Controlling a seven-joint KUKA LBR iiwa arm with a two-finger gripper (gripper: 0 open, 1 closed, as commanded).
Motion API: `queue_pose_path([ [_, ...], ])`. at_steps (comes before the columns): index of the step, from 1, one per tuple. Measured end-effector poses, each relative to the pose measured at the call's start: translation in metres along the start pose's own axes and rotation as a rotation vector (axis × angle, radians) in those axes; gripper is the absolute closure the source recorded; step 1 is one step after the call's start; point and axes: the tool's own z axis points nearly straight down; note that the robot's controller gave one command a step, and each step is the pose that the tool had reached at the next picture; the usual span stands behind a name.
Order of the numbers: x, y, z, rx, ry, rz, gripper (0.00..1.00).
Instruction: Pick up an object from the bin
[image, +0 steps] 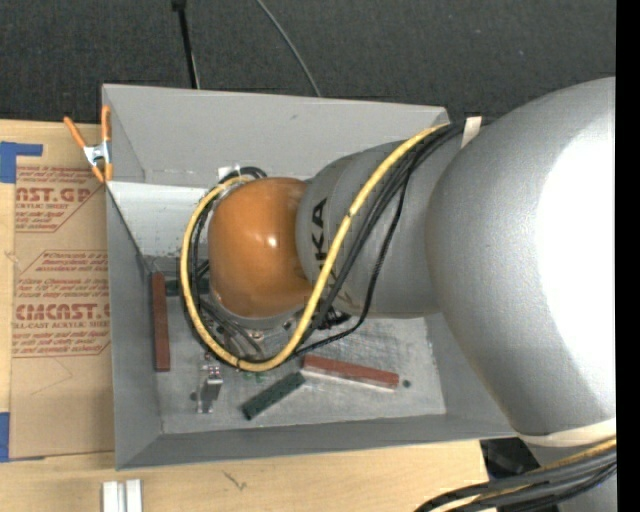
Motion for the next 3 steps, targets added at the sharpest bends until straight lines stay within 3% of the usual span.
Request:
queue_pose_path([
  [1, -0.002, -0.001, -0.004, -0.002, -0.007, 0.002, 0.00],
  [2, 0.009, -0.020, 0.021, -0.004, -0.013, -0.081, 0.00],
  [3, -0.007, -0.056, 0.026, 0.000, -0.005, -0.275, 0.00],
])
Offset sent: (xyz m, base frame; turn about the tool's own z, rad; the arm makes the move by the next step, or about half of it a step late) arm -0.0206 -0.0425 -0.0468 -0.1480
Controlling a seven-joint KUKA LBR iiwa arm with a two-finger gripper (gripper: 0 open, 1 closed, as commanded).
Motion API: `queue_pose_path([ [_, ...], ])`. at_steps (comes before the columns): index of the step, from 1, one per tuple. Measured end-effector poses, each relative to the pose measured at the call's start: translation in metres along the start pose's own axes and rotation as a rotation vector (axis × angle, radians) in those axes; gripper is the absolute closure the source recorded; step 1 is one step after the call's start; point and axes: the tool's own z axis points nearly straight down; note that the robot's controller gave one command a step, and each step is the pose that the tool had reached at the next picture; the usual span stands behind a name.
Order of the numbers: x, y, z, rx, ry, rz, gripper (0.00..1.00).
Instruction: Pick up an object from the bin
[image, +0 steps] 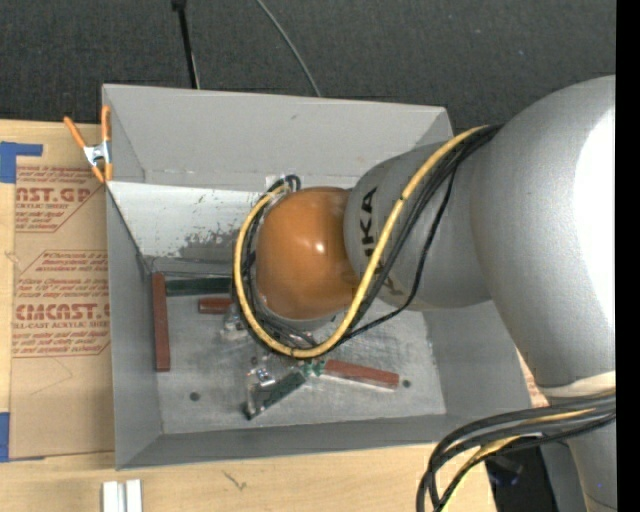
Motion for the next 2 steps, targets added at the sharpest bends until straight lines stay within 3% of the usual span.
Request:
queue_pose_path([
  [1, -0.002, -0.015, 0.013, 0.000, -0.003, -0.088, 0.00],
  [2, 0.016, -0.070, 0.032, 0.001, -0.010, -0.268, 1.00],
])
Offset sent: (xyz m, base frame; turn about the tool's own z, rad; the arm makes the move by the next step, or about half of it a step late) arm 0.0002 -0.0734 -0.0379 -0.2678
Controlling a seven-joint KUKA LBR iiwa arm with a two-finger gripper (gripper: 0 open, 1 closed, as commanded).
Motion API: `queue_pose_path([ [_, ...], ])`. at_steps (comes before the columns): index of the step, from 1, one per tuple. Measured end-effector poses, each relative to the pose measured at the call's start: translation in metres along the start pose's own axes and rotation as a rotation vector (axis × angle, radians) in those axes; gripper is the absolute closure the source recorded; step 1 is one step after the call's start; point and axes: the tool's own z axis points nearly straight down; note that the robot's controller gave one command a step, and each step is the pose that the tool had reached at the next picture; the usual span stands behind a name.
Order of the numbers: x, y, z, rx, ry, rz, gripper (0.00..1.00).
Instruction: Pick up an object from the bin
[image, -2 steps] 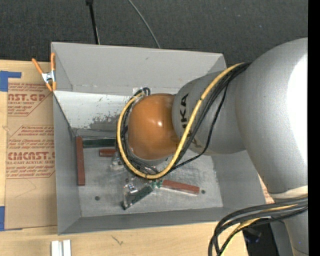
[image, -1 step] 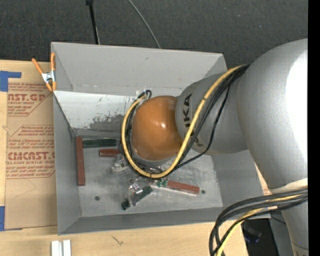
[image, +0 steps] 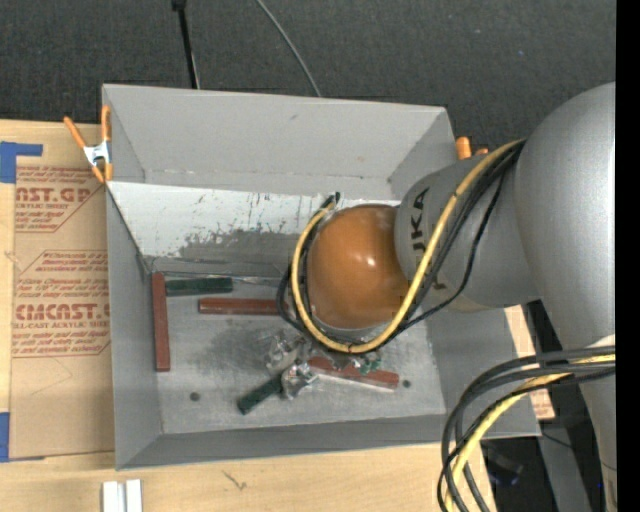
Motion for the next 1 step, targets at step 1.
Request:
queue_pose_path([
  [1, 0.0000, 0.0000, 0.0000, 0.000, 0.000, 0.000, 1.00],
])
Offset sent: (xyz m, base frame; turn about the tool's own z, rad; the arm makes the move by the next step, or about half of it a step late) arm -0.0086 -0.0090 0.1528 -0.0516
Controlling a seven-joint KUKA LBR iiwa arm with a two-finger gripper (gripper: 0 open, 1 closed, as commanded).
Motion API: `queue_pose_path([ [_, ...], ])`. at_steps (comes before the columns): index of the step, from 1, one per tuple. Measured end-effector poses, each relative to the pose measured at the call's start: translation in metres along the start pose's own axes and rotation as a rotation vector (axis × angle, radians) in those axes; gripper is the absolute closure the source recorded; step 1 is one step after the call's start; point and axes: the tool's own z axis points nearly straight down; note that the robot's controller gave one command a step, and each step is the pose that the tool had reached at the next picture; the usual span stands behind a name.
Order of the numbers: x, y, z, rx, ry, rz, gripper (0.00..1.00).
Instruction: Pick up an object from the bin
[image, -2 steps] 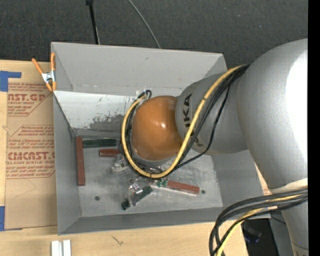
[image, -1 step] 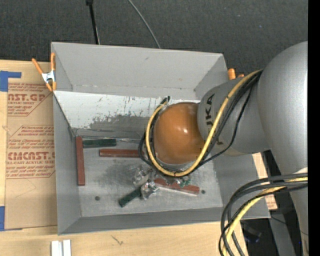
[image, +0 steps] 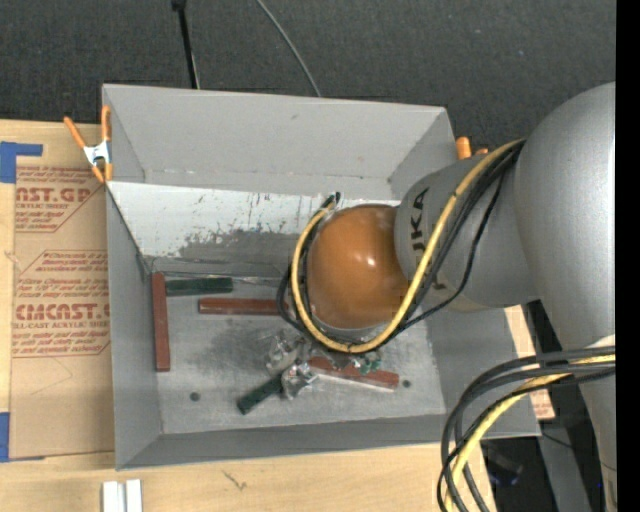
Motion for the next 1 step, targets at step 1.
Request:
queue_pose_path([
  [1, 0.0094, -0.0031, -0.1535, -0.001, 0.004, -0.051, 1.00],
])
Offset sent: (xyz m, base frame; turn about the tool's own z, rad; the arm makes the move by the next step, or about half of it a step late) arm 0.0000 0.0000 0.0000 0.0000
